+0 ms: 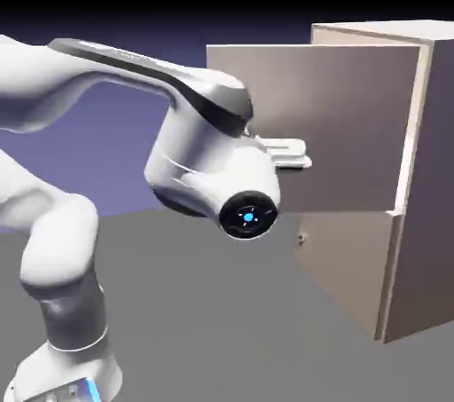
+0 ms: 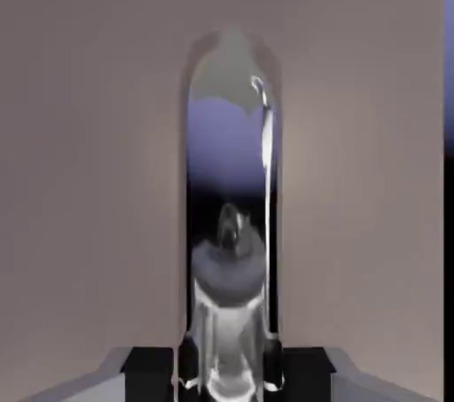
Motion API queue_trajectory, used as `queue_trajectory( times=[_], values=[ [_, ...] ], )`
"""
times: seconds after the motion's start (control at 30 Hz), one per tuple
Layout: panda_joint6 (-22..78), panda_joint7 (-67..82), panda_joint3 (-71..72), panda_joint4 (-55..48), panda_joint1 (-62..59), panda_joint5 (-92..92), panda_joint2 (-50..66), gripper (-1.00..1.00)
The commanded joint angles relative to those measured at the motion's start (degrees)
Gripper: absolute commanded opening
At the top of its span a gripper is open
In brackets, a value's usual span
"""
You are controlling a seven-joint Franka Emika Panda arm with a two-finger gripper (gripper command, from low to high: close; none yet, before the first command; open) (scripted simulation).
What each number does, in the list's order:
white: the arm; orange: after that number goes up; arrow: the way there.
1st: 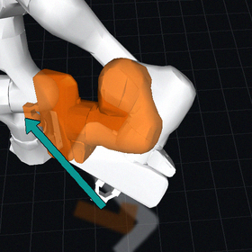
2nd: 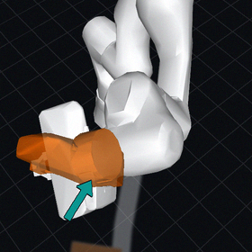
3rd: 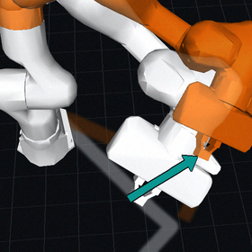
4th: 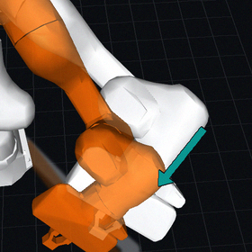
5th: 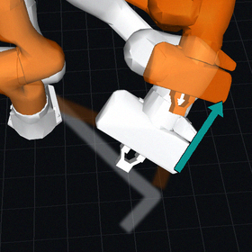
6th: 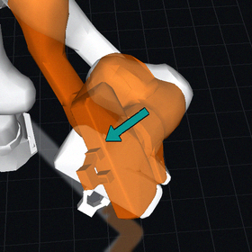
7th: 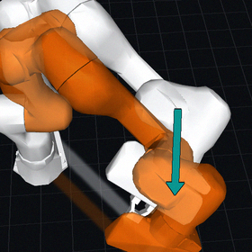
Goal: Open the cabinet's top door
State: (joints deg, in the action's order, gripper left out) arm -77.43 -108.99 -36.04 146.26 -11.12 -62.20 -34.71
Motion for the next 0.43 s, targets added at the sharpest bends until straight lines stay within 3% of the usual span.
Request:
queue_trajectory(
  times=[0.0, 0.4],
  values=[
    [2.55, 0.73, -1.72, -2.01, 0.91, 1.20, 2.06, -1.00],
    [28.39, 11.21, -16.17, -23.20, 8.69, 6.81, 25.53, -1.00]
  ],
)
